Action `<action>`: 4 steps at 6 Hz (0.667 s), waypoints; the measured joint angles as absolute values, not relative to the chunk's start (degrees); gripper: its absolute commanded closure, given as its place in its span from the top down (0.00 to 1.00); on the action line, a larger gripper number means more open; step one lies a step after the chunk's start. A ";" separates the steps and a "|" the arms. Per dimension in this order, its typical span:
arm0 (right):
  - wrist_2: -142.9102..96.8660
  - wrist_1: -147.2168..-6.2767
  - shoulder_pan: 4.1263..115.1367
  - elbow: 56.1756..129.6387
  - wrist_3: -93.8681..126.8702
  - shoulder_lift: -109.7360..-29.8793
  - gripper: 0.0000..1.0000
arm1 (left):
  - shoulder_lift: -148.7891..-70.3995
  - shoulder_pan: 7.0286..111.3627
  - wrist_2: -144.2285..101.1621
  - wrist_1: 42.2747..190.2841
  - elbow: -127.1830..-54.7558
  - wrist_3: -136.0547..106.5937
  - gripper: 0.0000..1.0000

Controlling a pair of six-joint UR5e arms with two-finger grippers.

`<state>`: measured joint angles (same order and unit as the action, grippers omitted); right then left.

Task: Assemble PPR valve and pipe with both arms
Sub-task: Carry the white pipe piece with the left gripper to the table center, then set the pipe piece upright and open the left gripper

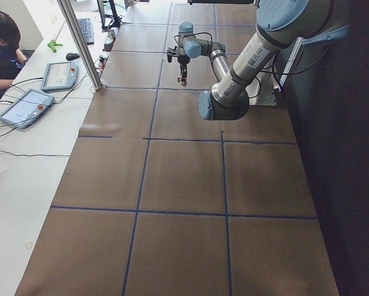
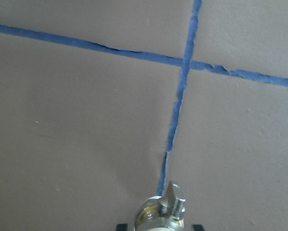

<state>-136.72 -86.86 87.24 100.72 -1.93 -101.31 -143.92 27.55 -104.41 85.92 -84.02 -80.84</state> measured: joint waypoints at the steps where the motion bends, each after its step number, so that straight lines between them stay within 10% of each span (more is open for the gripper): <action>1: -136.74 -86.84 87.21 100.73 -1.93 -101.30 1.00 | -143.85 27.23 -103.39 86.11 -83.48 -80.68 0.04; 2: -136.75 -86.84 87.20 100.72 -1.93 -101.30 1.00 | -143.81 27.00 -102.71 86.18 -83.01 -80.50 0.18; 3: -136.76 -86.84 87.19 100.72 -1.93 -101.27 1.00 | -143.76 26.94 -102.48 86.21 -82.85 -80.44 0.99; 4: -136.76 -86.84 87.21 100.72 -1.93 -101.26 1.00 | -143.57 26.90 -102.24 86.22 -82.78 -80.45 1.00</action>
<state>-136.76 -86.84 87.21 100.72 -1.93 -101.26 -143.57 26.90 -102.24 86.22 -82.78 -80.45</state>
